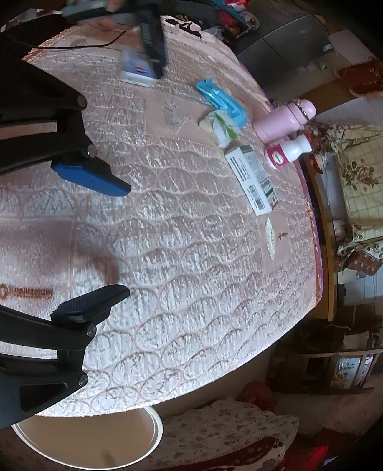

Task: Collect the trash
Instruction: 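Move both open grippers back over the remaining trash on the bed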

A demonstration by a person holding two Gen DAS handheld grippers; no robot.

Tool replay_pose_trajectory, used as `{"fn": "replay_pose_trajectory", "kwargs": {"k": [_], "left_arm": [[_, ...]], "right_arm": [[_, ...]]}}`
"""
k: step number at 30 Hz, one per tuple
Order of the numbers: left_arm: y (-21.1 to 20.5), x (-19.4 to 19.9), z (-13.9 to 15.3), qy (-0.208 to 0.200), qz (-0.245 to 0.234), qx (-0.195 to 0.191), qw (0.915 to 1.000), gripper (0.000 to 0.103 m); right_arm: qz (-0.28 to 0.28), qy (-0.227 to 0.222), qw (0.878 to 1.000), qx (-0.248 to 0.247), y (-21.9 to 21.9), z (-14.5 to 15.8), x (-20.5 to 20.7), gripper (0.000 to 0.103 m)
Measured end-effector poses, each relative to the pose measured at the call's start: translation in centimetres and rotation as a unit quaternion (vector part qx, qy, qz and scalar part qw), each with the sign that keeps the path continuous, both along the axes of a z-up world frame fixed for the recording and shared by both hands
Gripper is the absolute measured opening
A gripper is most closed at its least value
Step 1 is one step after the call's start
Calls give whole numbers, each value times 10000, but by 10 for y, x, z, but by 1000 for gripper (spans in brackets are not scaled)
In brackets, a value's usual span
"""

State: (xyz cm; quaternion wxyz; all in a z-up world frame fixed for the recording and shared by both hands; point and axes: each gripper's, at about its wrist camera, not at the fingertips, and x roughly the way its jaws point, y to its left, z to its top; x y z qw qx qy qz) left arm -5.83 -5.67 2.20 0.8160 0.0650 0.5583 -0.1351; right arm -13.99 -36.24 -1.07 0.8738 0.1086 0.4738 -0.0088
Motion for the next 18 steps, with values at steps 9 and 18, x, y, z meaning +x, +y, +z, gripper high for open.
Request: {"fn": "replay_pose_trajectory", "kwargs": {"k": [9,18], "left_arm": [[50,-45,31,-164,306,-638,9974,65],[73,-71,11,197,375,120,9990,65]], "right_arm": [[306,-16,9995,-10,24,4,-1,66],[445,-45,9990,14,36,8,2,68]]}}
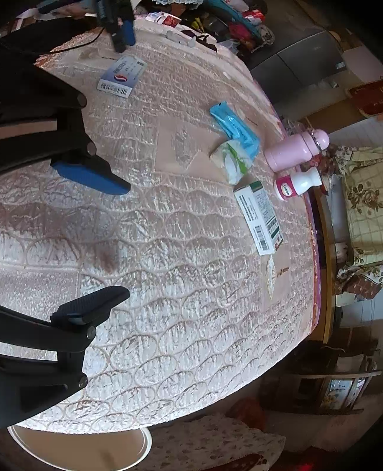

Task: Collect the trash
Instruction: 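Move both open grippers back over the remaining trash on the bed, then grasp the white medicine box with the left gripper while the right grasps the tissue packet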

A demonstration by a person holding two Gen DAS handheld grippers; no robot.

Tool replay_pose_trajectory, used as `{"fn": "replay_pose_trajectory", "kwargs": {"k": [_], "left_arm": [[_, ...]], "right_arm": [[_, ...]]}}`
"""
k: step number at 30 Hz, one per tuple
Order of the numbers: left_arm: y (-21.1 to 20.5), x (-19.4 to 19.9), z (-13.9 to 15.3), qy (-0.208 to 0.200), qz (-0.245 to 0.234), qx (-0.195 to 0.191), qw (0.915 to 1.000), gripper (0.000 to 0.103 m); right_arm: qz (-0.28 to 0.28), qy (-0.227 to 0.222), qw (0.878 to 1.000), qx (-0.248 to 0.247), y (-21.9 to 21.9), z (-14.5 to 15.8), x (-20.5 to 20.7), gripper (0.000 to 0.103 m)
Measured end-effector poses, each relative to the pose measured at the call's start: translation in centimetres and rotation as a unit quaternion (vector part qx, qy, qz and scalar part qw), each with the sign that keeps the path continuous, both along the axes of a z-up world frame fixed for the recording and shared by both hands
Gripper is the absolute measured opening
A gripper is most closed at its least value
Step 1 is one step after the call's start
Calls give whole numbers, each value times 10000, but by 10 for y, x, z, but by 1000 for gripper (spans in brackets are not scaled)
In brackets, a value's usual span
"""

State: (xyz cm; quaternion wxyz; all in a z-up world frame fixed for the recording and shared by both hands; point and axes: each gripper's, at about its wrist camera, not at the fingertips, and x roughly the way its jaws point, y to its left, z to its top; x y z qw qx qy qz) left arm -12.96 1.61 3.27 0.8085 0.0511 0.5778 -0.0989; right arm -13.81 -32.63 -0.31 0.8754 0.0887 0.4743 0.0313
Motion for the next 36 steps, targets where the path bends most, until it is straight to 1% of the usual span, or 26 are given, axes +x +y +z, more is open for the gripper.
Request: {"fn": "replay_pose_trajectory", "kwargs": {"k": [1,3,5,8,11,13,15,17,19,21,22,24,26,27,31,36], "left_arm": [[2,4,-6,32,119,32,9999,65],[4,12,-11,49,261,-150,9995,65],[2,25,-10,-142,355,-174,9991,65],[0,49,-10,-261,479,-476,9974,65],[1,64,-4,-345,645,-792,9942,65],[5,65,4,-351,755,-1091,9905,65],[6,62,11,-344,769,-1297,9880,65],[6,54,18,-345,717,-1416,9867,68],[3,47,23,-346,696,-1517,9854,72],[1,40,26,-341,763,-1623,9832,73],[-1,34,26,-339,817,-1652,9823,74],[-4,35,21,-353,930,-1679,9808,76],[-11,34,16,-410,1029,-1620,9806,77],[-14,35,14,-417,1058,-1590,9807,78],[-31,39,3,-379,1185,-1396,9824,79],[-52,44,-7,-402,1246,-1181,9843,79]], "right_arm": [[26,0,10000,8,2,-1,2,68],[80,14,10000,18,6,-2,6,68],[167,17,9998,44,11,-3,12,68],[367,-27,9993,105,19,-5,26,68],[709,-48,9973,209,35,-6,52,68],[912,-69,9955,245,47,-7,71,68],[1066,-107,9939,279,56,-9,92,69],[1208,-74,9923,267,63,-13,111,70],[1317,-22,9908,324,66,-17,127,70],[1342,2,9898,486,65,-19,145,72],[1355,-8,9891,581,64,-19,152,73],[1415,8,9871,747,66,-19,170,75],[1499,38,9851,842,72,-19,186,75],[1543,59,9847,805,77,-19,193,75],[1773,104,9836,322,97,-19,205,75],[1851,-8,9826,-174,111,-22,196,75]]}}
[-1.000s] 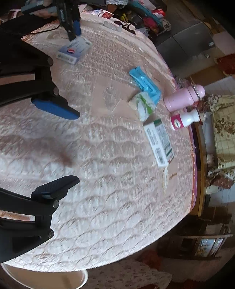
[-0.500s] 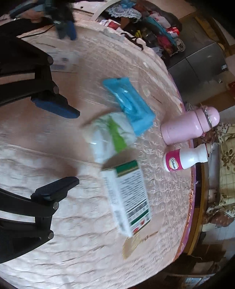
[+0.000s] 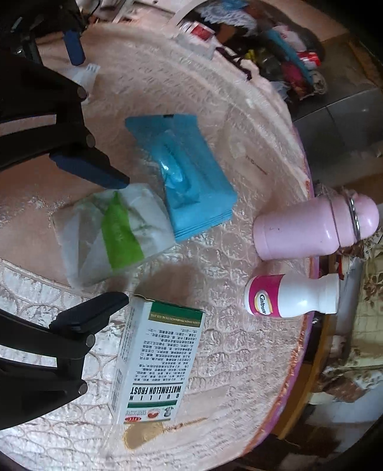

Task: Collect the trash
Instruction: 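Grasp the white medicine box with the left gripper while the right grasps the tissue packet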

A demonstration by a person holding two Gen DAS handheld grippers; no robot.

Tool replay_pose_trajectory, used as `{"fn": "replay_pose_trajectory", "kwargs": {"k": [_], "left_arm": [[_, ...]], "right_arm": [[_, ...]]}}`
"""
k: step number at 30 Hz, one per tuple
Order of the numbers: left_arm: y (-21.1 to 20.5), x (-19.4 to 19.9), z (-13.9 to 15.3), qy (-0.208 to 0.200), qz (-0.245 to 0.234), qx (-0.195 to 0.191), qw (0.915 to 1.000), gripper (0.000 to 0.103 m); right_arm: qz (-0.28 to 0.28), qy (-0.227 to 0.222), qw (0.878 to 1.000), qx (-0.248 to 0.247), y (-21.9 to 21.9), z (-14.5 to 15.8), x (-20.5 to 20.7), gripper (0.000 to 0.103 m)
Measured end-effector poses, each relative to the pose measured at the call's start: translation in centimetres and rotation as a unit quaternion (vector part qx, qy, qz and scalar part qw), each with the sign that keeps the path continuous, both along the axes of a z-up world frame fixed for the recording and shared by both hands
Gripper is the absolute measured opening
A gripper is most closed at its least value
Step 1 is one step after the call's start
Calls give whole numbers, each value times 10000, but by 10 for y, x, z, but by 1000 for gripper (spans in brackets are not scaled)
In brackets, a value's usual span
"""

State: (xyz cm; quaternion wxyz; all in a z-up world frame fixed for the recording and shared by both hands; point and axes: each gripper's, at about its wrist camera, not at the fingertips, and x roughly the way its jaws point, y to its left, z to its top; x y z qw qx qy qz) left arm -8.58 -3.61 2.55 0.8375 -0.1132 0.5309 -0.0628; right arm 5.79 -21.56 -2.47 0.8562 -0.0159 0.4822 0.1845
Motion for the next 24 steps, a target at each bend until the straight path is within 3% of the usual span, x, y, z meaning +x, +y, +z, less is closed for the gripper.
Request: {"fn": "replay_pose_trajectory", "kwargs": {"k": [6,9,10,12,16,24], "left_arm": [[-23,0,-1,-166,23,495,9986,79],[-27,0,-2,-261,-66,495,9984,74],[-25,-1,-2,-333,-96,526,9980,60],[-23,-3,-1,-369,-118,480,9981,57],[-17,-7,4,-343,-125,346,9987,48],[-38,-20,21,-590,-369,383,9968,48]], "right_arm": [[156,-344,9975,-595,20,-5,-18,74],[269,-474,9964,-649,23,-3,-29,49],[250,-489,9960,-699,22,-2,-34,44],[237,-518,9956,-741,17,-1,-45,39],[95,-520,9976,-444,1,9,-69,39],[-289,-562,9980,-1,-37,30,-123,39]]}}
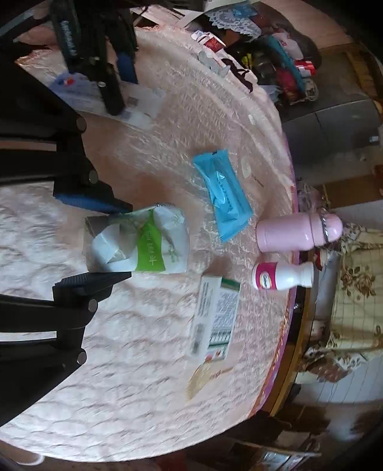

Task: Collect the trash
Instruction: 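Carry the medicine box and tissue packet over the white bin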

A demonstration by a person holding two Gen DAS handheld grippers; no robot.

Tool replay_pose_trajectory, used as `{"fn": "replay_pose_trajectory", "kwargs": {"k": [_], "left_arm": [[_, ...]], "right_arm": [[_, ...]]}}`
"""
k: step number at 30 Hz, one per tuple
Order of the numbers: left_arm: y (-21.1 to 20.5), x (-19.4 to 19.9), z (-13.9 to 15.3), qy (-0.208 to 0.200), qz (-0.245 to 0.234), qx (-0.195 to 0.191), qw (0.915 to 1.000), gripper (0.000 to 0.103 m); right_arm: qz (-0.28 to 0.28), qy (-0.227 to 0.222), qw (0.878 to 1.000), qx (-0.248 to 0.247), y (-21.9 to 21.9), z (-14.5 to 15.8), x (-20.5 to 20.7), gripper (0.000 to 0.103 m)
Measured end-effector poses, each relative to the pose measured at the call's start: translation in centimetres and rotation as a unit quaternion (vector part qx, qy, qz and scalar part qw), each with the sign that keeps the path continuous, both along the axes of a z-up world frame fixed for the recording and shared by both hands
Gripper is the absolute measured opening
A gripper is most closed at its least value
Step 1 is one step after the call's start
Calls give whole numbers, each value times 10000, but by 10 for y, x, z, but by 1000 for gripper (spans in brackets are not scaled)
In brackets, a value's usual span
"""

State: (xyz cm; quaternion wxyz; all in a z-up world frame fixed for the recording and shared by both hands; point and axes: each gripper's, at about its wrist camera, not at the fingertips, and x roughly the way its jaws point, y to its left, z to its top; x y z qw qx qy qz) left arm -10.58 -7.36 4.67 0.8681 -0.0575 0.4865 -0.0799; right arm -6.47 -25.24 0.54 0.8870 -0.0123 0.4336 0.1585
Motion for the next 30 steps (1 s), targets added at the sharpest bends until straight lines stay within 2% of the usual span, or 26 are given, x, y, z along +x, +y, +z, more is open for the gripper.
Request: {"fn": "replay_pose_trajectory", "kwargs": {"k": [7,12,30], "left_arm": [[-29,-13,18,-186,-320,-16,9993,48],[-47,-17,26,-281,-498,3,9984,48],[-131,-27,40,-424,-1392,5,9894,48]], "right_arm": [[-362,-130,9992,141,-26,13,-41,39],[-628,-192,9978,44,-49,19,-65,39],[-1528,-202,9878,237,-124,24,-120,39]]}}
